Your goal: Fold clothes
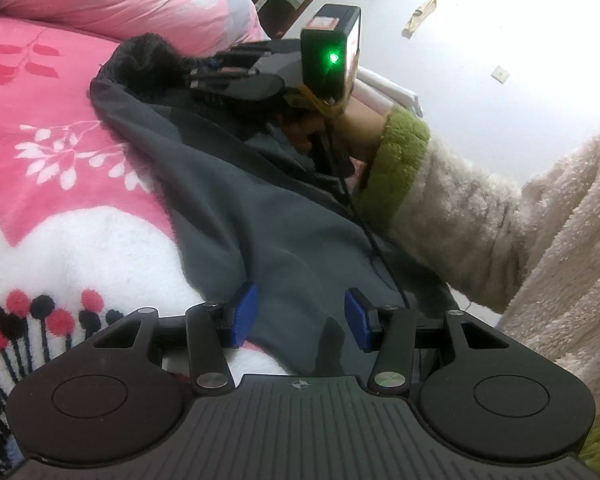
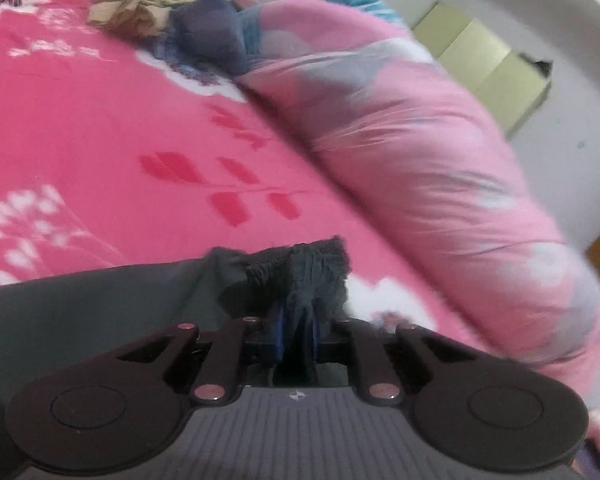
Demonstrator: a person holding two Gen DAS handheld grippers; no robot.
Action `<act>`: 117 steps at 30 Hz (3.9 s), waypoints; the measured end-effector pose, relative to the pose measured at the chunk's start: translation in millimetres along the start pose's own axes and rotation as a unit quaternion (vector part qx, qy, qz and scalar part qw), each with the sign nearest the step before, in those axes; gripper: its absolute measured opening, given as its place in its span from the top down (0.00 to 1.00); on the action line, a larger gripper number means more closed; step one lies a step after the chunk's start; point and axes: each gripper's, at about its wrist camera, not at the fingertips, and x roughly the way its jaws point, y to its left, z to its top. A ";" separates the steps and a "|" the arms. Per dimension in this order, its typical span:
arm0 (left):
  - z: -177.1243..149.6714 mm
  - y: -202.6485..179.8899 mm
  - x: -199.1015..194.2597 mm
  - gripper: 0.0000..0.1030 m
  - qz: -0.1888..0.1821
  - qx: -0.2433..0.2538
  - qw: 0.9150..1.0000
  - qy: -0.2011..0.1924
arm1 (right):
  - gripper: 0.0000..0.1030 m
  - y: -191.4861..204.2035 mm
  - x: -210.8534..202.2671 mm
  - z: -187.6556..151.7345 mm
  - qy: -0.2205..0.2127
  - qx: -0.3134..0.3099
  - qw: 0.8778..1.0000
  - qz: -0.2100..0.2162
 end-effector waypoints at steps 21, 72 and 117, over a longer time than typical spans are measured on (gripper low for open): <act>-9.1 -1.7 -2.3 0.53 0.005 0.006 1.000 0.000 | 0.46 -158.9 47.4 -90.4 0.026 0.492 0.869 0.033; 53.1 56.9 -37.7 0.45 0.213 -0.036 0.973 -0.078 | 0.91 -99.6 48.0 -21.2 0.032 0.226 0.974 0.009; 114.4 -65.0 183.9 0.40 0.247 0.370 0.881 0.161 | 0.91 101.2 -339.6 -68.7 -0.147 0.300 0.938 0.086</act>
